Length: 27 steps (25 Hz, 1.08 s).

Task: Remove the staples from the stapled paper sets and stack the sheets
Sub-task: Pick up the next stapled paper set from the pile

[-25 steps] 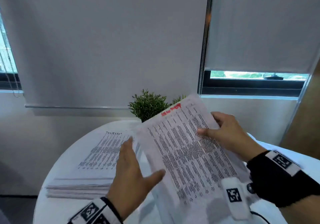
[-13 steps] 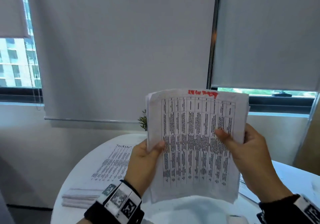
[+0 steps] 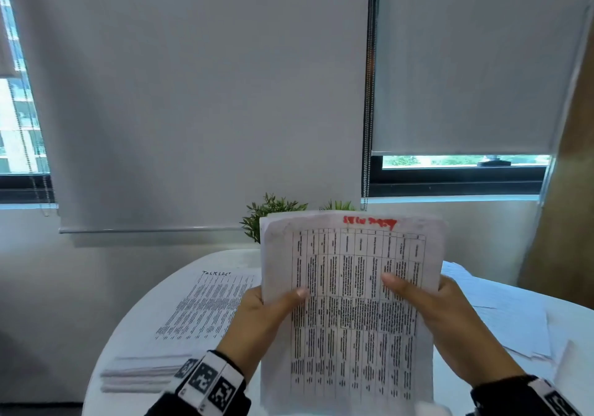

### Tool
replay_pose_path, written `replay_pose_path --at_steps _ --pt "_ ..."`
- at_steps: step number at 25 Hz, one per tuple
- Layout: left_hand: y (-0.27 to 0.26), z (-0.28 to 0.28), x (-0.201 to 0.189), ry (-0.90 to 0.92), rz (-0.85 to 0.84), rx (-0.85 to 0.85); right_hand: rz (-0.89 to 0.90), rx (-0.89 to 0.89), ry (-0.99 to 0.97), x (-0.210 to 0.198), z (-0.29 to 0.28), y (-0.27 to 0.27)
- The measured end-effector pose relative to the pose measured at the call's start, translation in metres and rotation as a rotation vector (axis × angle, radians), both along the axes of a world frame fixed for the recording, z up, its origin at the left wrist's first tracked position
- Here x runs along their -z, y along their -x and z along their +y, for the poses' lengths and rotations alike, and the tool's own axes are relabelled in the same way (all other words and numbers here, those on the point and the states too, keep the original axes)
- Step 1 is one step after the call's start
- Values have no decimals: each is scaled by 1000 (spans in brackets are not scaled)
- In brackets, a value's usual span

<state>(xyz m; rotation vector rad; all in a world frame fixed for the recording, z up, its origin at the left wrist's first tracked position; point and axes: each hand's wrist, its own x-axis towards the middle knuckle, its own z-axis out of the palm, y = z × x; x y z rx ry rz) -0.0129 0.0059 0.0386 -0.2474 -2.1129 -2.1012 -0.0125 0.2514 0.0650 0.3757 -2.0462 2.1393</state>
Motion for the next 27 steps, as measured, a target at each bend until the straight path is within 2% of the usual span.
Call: replay_pose_path --at_steps 2,6,10,13,15,17,19,20,22,24,25,27 --pt "-1 -1 6 5 -21 27 0 -13 -24 4 1 -4" --pt "-4 3 20 42 5 -65 20 98 -101 17 -8 -8" --pt "-5 -2 16 -29 59 -55 42 161 -27 15 -13 -9" --pt "-8 -3 29 48 32 -80 -28 154 -84 25 -19 -12" --pt "-9 -5 23 81 42 -131 -15 221 -107 26 -18 -12" --pt "-10 -8 0 183 85 -142 114 360 -120 13 -10 -12" --pt "-11 -12 -28 344 137 -97 315 488 -292 -12 -1 -21" --pt "-12 -13 -41 467 189 -62 406 488 -437 -25 1 -26" --pt "-11 -12 -58 775 315 -22 518 390 -666 -43 0 -30" --pt "-9 -12 -63 992 448 0 481 196 -640 -43 1 -25" --pt "-10 -14 -65 1039 478 8 450 133 -602 -37 3 -22" --pt "-15 -26 -60 1020 443 9 444 146 -511 -21 7 -18"
